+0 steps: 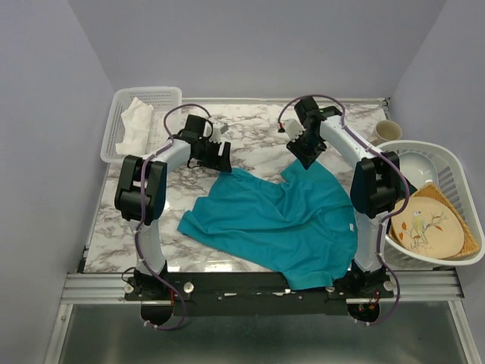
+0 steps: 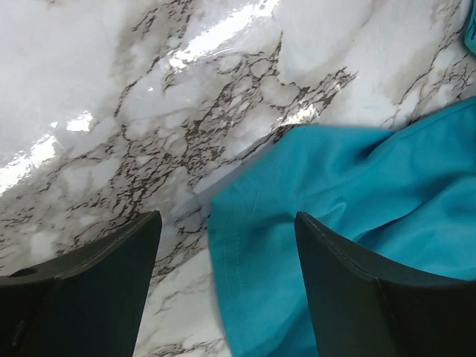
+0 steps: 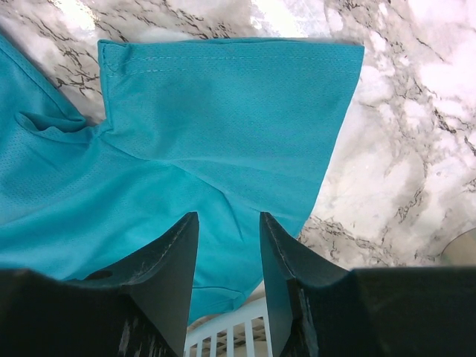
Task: Roll the t-shirts
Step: Flatten out the T-shirt at the center of the board.
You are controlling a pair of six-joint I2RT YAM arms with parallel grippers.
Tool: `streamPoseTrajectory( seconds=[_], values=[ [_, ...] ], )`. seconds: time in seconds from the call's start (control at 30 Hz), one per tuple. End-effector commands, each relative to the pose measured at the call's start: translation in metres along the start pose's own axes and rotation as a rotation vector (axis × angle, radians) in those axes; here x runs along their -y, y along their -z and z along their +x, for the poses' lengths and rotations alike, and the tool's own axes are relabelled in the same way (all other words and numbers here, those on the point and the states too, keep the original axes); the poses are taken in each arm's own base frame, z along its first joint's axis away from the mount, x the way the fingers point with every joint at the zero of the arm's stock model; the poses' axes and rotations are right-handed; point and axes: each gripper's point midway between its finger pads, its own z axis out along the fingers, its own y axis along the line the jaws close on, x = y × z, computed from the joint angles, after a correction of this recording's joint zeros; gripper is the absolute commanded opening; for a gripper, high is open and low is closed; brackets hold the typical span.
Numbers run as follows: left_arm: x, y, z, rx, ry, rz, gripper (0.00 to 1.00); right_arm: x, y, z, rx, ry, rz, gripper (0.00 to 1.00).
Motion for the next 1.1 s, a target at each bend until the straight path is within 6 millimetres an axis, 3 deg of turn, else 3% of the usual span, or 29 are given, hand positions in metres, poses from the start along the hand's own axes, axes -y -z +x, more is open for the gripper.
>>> streamPoseTrajectory(
  seconds=[0.0, 0.4, 0.63, 0.83, 0.87, 0.93, 0.97, 1.07],
  values=[
    [-0.010, -0.002, 0.000, 0.002, -0.005, 0.056, 0.80, 0.001, -0.001, -0.003, 0.000, -0.005, 0.009, 0.47],
    [0.009, -0.022, 0.003, -0.034, 0.065, 0.223, 0.66, -0.001, -0.006, 0.004, -0.019, 0.000, 0.008, 0.47],
    [0.002, -0.029, 0.016, -0.092, 0.090, 0.203, 0.55, 0.000, -0.006, 0.002, -0.012, 0.000, 0.011, 0.47],
    [-0.001, -0.030, 0.011, -0.075, 0.097, 0.182, 0.38, 0.015, -0.013, 0.003, -0.031, -0.015, 0.066, 0.47],
    [-0.002, -0.030, 0.011, -0.076, 0.104, 0.174, 0.25, 0.018, -0.018, 0.000, -0.030, -0.026, 0.068, 0.47],
    [-0.004, -0.028, 0.011, -0.079, 0.102, 0.151, 0.12, 0.028, -0.022, -0.004, -0.025, -0.049, 0.084, 0.47],
    [-0.001, -0.021, 0.009, -0.073, 0.090, 0.148, 0.03, 0.035, -0.022, -0.012, -0.009, -0.066, 0.103, 0.47],
    [0.003, 0.002, 0.012, -0.074, 0.036, 0.115, 0.00, 0.053, -0.034, -0.017, -0.002, -0.105, 0.132, 0.49]
  ],
)
